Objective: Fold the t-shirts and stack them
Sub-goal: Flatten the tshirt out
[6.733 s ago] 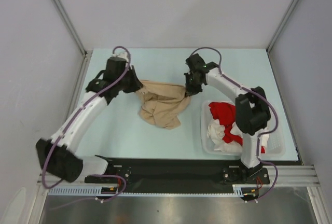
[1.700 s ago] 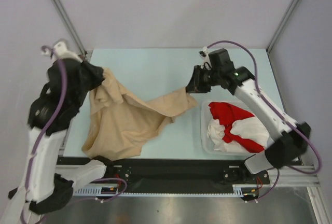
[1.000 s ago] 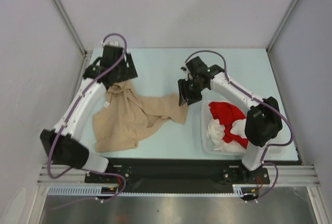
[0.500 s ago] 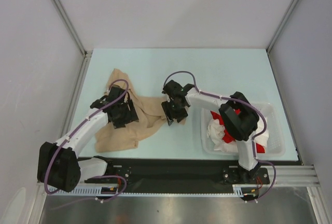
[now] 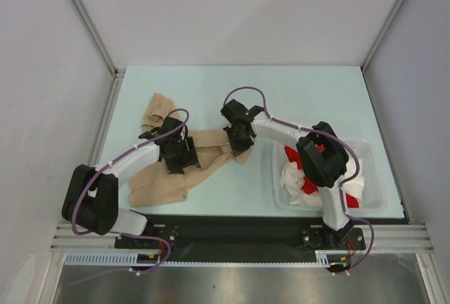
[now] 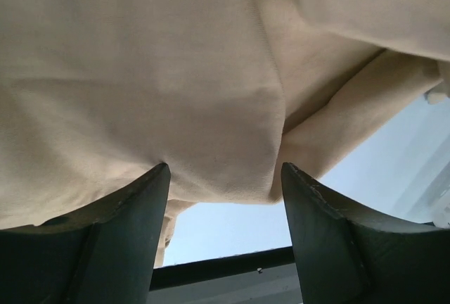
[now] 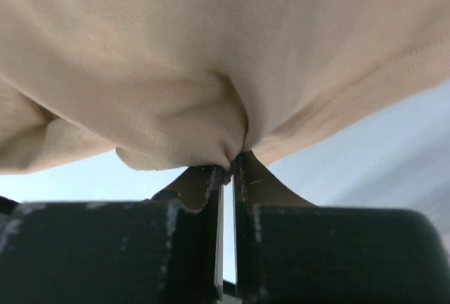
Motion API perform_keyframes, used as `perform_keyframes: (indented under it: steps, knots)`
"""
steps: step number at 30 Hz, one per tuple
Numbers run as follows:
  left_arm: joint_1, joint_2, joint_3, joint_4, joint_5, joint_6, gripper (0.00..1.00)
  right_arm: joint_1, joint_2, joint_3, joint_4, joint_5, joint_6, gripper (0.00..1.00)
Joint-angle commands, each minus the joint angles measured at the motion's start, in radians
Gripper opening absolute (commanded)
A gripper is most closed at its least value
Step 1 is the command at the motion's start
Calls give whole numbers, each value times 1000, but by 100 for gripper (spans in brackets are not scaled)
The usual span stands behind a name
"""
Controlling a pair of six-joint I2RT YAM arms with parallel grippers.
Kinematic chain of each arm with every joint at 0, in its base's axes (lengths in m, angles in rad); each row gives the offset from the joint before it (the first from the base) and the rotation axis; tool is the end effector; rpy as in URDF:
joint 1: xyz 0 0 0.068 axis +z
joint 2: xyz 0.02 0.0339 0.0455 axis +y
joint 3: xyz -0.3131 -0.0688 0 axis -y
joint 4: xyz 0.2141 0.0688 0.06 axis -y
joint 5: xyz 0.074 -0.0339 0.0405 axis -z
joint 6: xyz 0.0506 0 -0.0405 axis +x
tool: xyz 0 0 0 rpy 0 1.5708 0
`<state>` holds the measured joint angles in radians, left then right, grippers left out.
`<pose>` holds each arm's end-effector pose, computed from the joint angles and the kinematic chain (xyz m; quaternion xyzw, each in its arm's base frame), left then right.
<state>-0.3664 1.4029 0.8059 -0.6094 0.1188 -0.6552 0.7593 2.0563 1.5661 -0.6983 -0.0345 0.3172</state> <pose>0.2058 -0.0854 0.2354 -0.1306 0.9730 -0.1394 0.1292 0.3105 0.2971 0.2270 -0.2184 0.9570 0.1119 0.1544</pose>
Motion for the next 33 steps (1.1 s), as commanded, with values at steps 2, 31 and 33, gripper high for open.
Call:
perform_keyframes:
  steps: [2, 31, 33]
  knots:
    - [-12, -5, 56, 36, 10, 19, 72, -38, -108, 74, -127, -28, 22, 0]
    - [-100, -99, 170, -159, -256, -7, 70, -211, 33, 385, -322, -193, -61, 47]
    - [-77, -177, 170, -171, -281, -11, 68, -143, -66, 263, -282, -167, -53, 49]
